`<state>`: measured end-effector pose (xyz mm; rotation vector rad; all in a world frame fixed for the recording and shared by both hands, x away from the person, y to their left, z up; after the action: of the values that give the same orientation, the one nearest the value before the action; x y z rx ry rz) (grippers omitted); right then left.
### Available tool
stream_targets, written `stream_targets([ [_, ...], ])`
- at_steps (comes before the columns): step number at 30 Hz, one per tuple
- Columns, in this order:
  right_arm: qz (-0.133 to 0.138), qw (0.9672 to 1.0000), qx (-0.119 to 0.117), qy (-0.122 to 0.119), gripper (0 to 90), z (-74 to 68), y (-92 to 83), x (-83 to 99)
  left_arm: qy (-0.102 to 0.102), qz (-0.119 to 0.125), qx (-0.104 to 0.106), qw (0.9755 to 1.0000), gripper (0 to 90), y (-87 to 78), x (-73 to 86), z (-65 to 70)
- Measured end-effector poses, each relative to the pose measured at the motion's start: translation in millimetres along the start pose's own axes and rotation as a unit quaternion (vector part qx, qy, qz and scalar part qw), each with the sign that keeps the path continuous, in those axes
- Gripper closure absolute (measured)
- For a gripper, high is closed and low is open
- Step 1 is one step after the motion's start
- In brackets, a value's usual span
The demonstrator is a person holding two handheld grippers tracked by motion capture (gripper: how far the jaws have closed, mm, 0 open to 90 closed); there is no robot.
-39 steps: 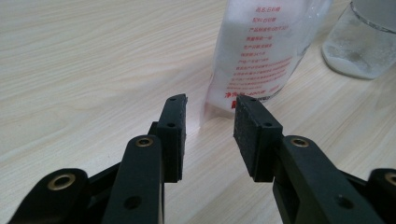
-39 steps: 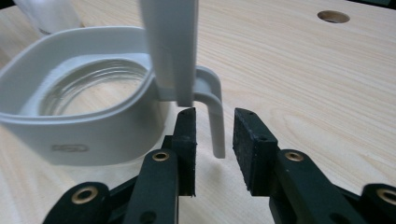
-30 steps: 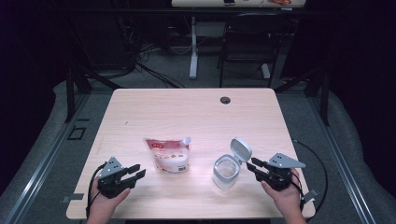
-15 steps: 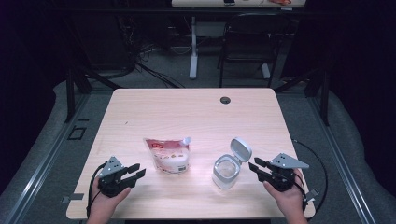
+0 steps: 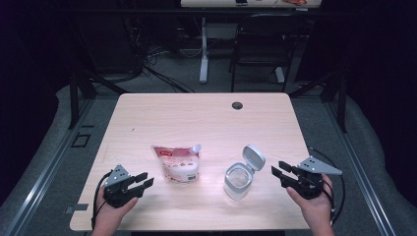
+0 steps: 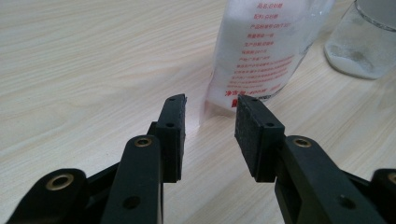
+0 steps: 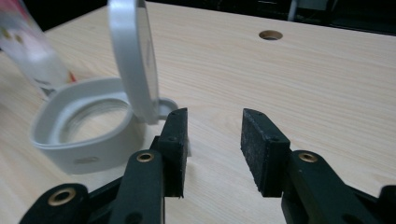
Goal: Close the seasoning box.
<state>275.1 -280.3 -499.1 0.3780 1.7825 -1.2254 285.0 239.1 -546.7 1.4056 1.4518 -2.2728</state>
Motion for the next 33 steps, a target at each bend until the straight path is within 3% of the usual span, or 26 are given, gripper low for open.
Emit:
stream_targets([
  [8, 0.002, 0.9998, -0.022, 0.001, 62.0, -1.4, -18.4, -17.9, -0.003, -0.004, 0.001, 1.0, 62.1, 5.2, -2.0, 0.4],
  [13, 0.002, 0.9998, -0.017, -0.009, 63.0, -4.5, -23.1, -31.0, -0.007, -0.006, 0.007, 0.9999, 62.6, 9.4, -3.7, -0.9],
  [17, 0.003, 0.9991, -0.041, -0.011, 64.4, -9.2, -26.2, -44.9, -0.012, -0.011, 0.012, 0.9998, 63.7, 14.3, -6.5, -1.4],
  [18, 0.007, 0.9984, -0.052, -0.018, 64.4, -13.1, -26.5, -51.9, -0.011, -0.012, 0.013, 0.9998, 64.7, 15.4, -7.3, -1.5],
  [24, 0.009, 0.9965, -0.064, -0.052, 60.0, -26.6, -21.7, -69.1, -0.013, -0.017, 0.015, 0.9997, 64.2, 21.3, -10.2, -0.4],
  [27, -0.003, 0.9933, -0.077, -0.086, 59.8, -42.2, -14.1, -82.6, -0.014, -0.017, 0.014, 0.9997, 64.1, 24.5, -12.6, -0.5],
  [33, -0.016, 0.9892, -0.09, -0.115, 66.8, -59.2, -3.1, -97.7, -0.017, -0.01, 0.01, 0.9998, 63.8, 27.5, -19.9, -1.0],
])
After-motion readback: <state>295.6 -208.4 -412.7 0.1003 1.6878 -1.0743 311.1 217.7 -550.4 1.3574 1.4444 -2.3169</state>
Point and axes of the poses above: each handheld gripper's, and its own axes: y roughly forward along the jaws, x roughly out of its underside, z roughly to its right, the point moved 1 cm from there along y, roughly forward along the jaws, and after that the axes turned 8 degrees about -z, right-handed, at the moved point
